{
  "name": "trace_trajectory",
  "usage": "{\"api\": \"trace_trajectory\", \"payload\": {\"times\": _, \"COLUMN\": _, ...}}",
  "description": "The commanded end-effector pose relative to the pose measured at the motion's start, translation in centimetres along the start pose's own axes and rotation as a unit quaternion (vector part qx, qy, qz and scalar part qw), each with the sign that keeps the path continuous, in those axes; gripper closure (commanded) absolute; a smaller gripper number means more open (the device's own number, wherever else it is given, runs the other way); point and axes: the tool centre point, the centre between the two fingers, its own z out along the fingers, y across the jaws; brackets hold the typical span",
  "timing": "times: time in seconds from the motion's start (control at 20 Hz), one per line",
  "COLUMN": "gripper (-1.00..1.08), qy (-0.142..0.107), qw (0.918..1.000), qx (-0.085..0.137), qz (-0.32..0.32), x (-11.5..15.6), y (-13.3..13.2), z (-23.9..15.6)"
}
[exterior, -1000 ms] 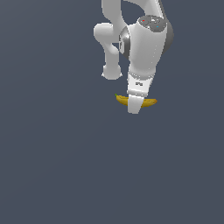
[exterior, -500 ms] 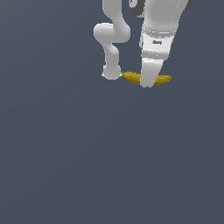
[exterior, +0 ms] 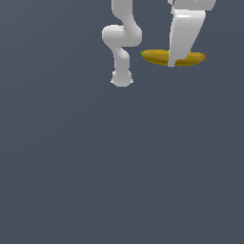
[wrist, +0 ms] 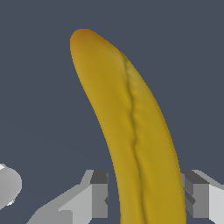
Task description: Pick up the object and move it to a goal position.
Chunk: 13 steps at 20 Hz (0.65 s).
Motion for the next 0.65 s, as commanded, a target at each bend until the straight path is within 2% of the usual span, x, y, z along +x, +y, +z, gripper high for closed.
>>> {"api": "trace_trajectory", "payload": {"times": 0.0, "gripper": 1.08, "qy": 0.000, "qw": 1.0000, "qx": 0.000, "qz": 0.000, "x": 0.3, "y": -0.2, "z": -1.6}}
{"api": "trace_trajectory", "payload": {"times": 0.6, "gripper": 1.08, "qy": 0.000, "qw": 1.0000, "qx": 0.000, "qz": 0.001, "x": 0.8, "y": -0.3, "z": -4.3}}
